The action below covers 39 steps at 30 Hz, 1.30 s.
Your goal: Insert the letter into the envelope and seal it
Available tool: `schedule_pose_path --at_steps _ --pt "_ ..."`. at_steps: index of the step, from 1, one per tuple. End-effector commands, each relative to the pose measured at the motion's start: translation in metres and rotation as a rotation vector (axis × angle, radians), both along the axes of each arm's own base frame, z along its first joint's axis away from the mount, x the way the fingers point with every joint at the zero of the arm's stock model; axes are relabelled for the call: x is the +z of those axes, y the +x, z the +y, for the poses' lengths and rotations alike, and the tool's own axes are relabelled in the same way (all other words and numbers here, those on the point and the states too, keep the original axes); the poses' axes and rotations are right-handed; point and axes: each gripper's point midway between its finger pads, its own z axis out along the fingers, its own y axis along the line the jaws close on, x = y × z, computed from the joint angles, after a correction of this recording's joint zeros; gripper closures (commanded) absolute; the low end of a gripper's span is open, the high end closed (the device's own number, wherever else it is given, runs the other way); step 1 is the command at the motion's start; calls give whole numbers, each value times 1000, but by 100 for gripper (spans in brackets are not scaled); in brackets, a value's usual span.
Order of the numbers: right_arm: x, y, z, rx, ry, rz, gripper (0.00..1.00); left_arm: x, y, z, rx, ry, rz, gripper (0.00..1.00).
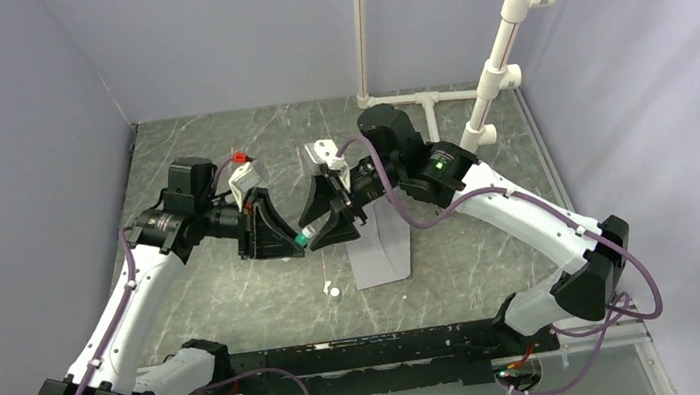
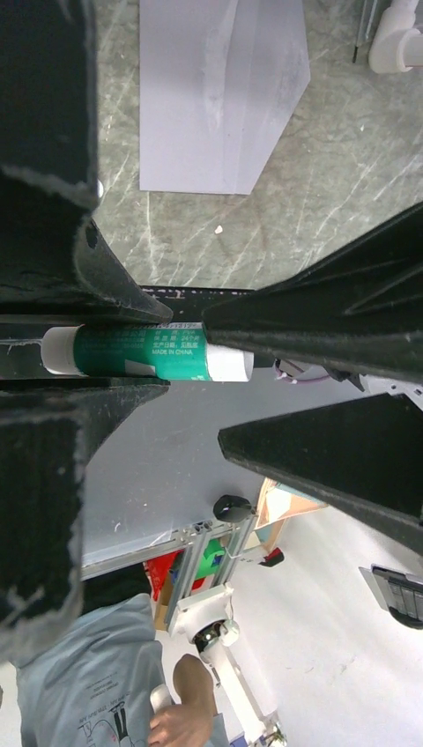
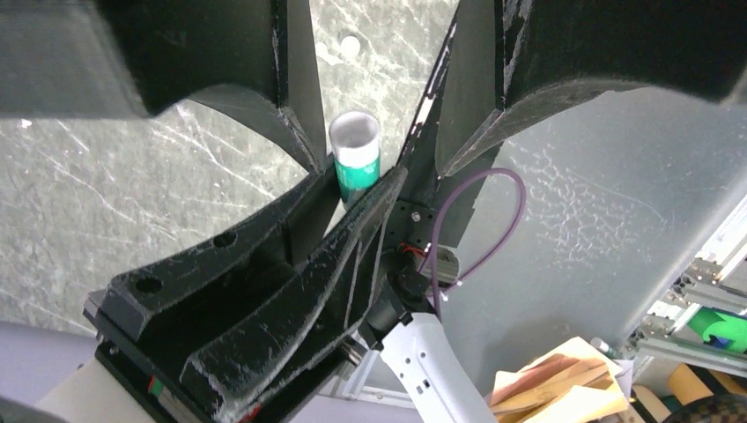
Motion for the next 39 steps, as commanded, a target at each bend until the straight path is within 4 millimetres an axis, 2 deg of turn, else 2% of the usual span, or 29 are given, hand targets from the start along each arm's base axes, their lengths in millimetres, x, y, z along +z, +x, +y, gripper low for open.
schedule_pose_path --at_steps 1,4,8,11,12,14,17,20,22,24,25,26,27,28,29,31,33,35,37,39 --pt "3 1 1 7 9 -43 47 23 -14 1 -66 -74 -94 97" --pt "3 1 1 -3 8 -43 51 25 -18 2 -80 -85 -104 98" --pt "12 0 2 -9 29 -21 72 23 -15 2 -70 -77 -105 98" --pt "21 5 8 -58 37 44 93 23 -11 1 -43 -57 -111 98" --pt "24 9 11 -91 38 86 99 22 -5 0 -12 -40 -124 97" --pt "29 21 21 -182 37 191 100 20 11 0 79 1 -150 97" --pt "41 48 39 -371 42 437 100 12 55 6 342 101 -223 97" --pt "36 80 47 -614 28 667 100 9 96 26 613 176 -282 97" --pt "35 95 45 -728 75 768 100 8 110 37 726 192 -321 98" --pt "41 96 43 -747 118 816 100 8 116 42 776 182 -336 98" --pt "47 91 43 -707 132 792 100 5 113 40 761 179 -331 98" --pt "56 83 44 -640 159 731 93 3 108 35 718 175 -316 98" --pt "63 75 41 -580 179 641 76 1 99 29 651 170 -287 98" --pt "66 68 37 -539 194 569 54 4 81 17 529 136 -251 98" --pt "69 60 32 -494 212 484 41 2 67 11 439 128 -196 97" --pt "60 43 23 -402 201 340 27 10 41 3 282 82 -132 98" --pt "50 28 15 -309 183 211 23 16 23 0 184 47 -103 98" --pt "42 13 8 -213 182 118 24 21 11 0 115 11 -128 98" --pt "34 -5 1 -96 166 62 32 27 0 0 60 -24 -141 97" --pt "35 -24 -6 27 168 17 38 32 -8 1 21 -46 -153 97"
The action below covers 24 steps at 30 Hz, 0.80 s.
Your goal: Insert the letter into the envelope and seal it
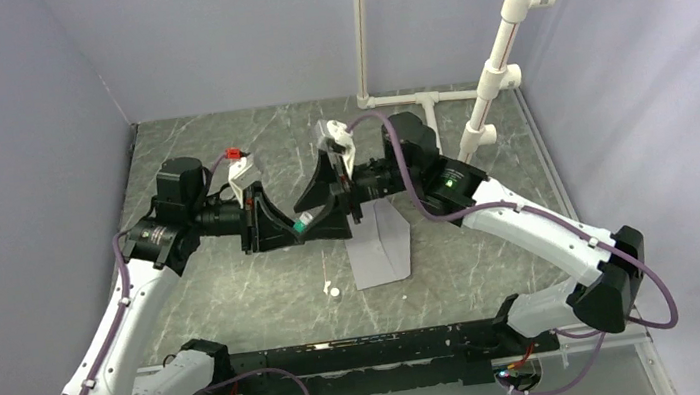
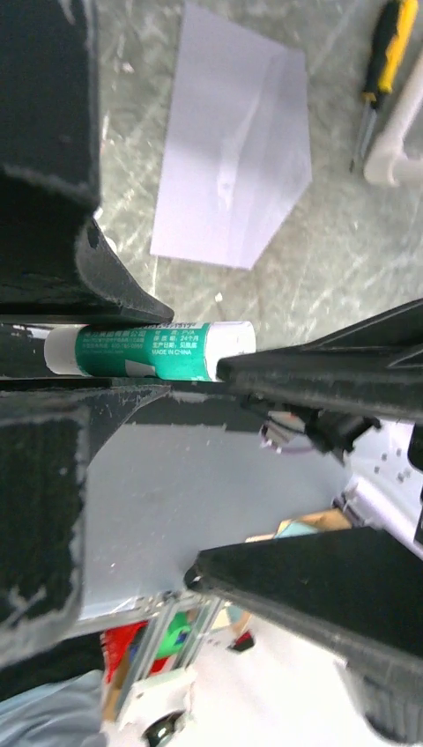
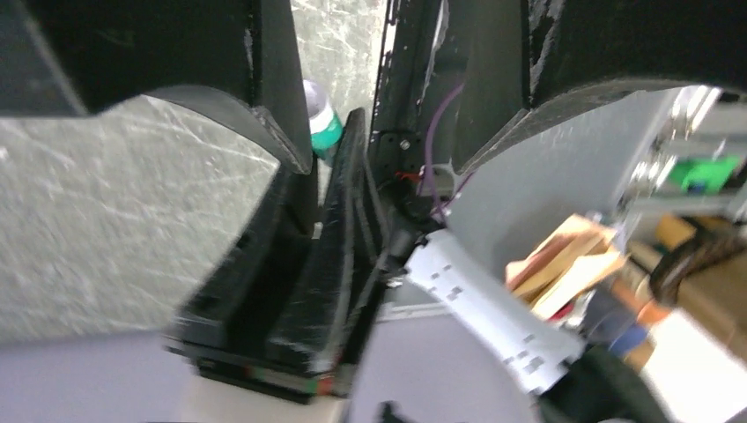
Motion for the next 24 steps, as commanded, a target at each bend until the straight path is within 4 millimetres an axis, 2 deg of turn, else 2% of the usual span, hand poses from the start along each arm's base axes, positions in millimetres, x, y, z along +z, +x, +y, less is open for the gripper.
schedule_pose_path --at_steps 1,3,8,11,20,24 --pt "16 -52 -20 335 95 -272 40 34 -40 1 -203 -111 -68 98" --pt "18 -60 -24 378 107 -284 41 37 -45 1 -231 -124 -68 97" --pt "15 -58 -23 367 89 -309 35 42 -53 2 -280 -147 -69 98" --pt "17 -59 -22 375 94 -302 39 41 -53 2 -281 -145 -64 98" --pt "14 -51 -13 336 71 -292 37 46 -61 4 -327 -176 -66 97" --pt "9 -56 -6 340 45 -314 39 46 -64 4 -341 -188 -50 98"
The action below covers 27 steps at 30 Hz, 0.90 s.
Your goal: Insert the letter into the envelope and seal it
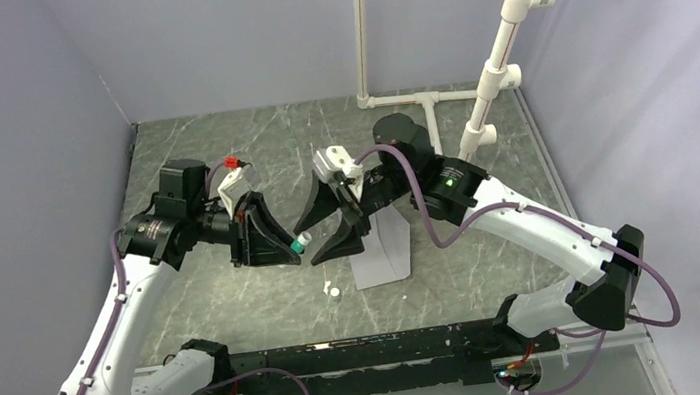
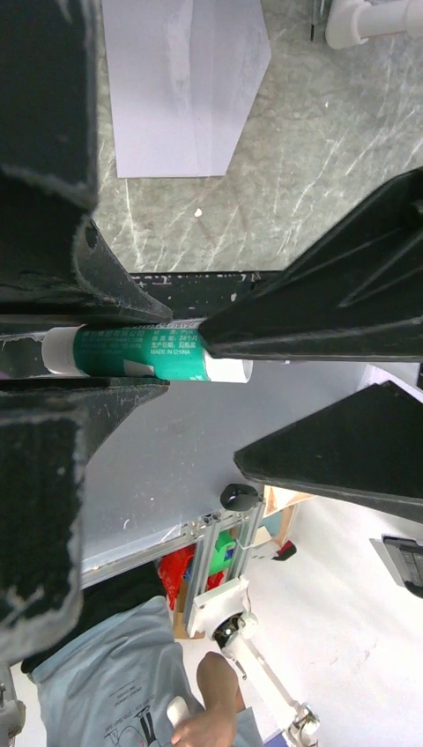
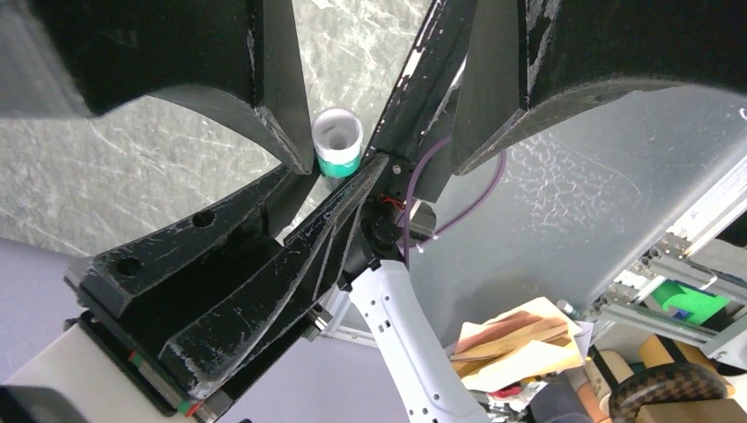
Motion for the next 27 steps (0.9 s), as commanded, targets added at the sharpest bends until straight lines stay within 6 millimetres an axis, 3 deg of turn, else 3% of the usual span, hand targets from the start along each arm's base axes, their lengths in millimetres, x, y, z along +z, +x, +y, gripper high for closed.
schedule_pose_path --at_steps 1,7,11,15,19,22,24,27 --pt "1 -5 8 5 -10 -52 40 24 -14 1 -84 -88 -64 98" --pt "8 -8 7 0 5 -56 71 24 -14 1 -75 -80 -75 98" --pt "19 -12 5 -7 29 -28 82 21 -9 1 -51 -63 -77 98" --pt "29 -2 12 -97 10 102 100 15 12 -2 74 2 -101 98" --pt "27 36 32 -347 -35 354 100 11 56 2 371 77 -152 97" --pt "31 75 35 -609 4 591 100 15 89 14 601 85 -210 97" --pt "33 88 33 -705 29 713 100 19 97 20 677 76 -237 98" --pt "40 90 30 -722 73 789 100 23 99 22 710 44 -257 98"
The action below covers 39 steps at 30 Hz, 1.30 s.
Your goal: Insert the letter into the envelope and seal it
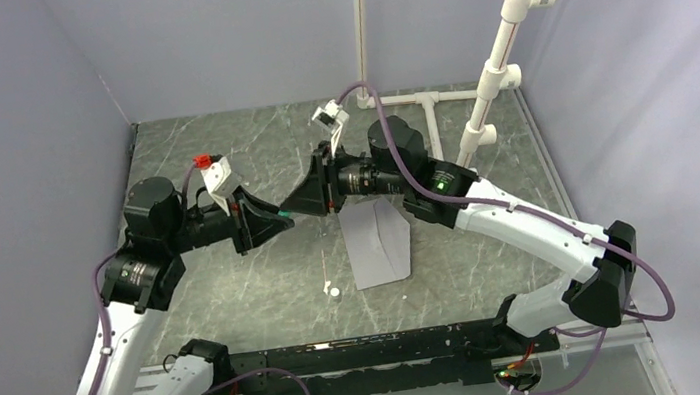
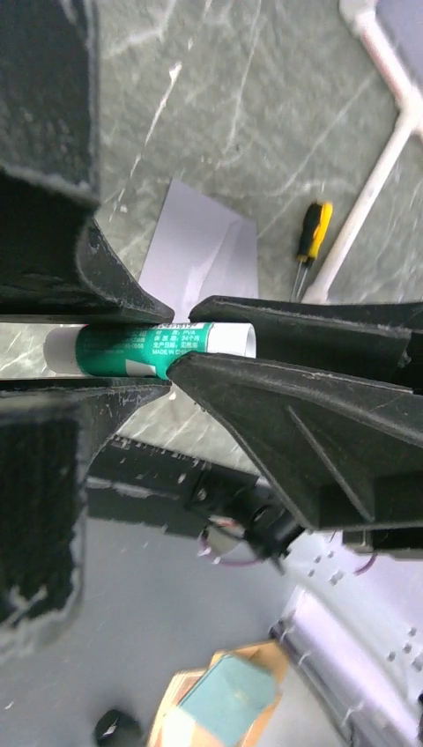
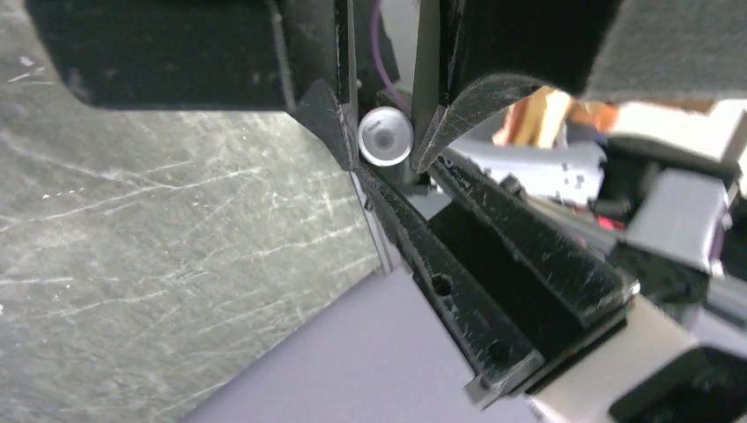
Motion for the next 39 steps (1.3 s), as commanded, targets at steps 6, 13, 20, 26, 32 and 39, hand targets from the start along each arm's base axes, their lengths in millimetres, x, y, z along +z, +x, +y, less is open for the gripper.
schedule_pose_path --at_steps 6,13,20,26,32,39 --pt "63 -24 -17 45 268 -220 29 11 -9 -13 -127 -58 106 97" --pt "40 -49 -24 250 164 -494 24 27 -57 -15 -398 -118 126 98" --pt "45 -67 -28 360 218 -585 54 32 -76 -11 -492 -125 111 97" --pt "52 -61 -23 317 250 -521 73 31 -77 -11 -498 -121 103 98" --pt "44 -52 -13 298 201 -417 85 45 -72 -12 -447 -125 37 98" --pt "42 -52 -9 312 191 -367 81 58 -73 -11 -430 -130 -21 98"
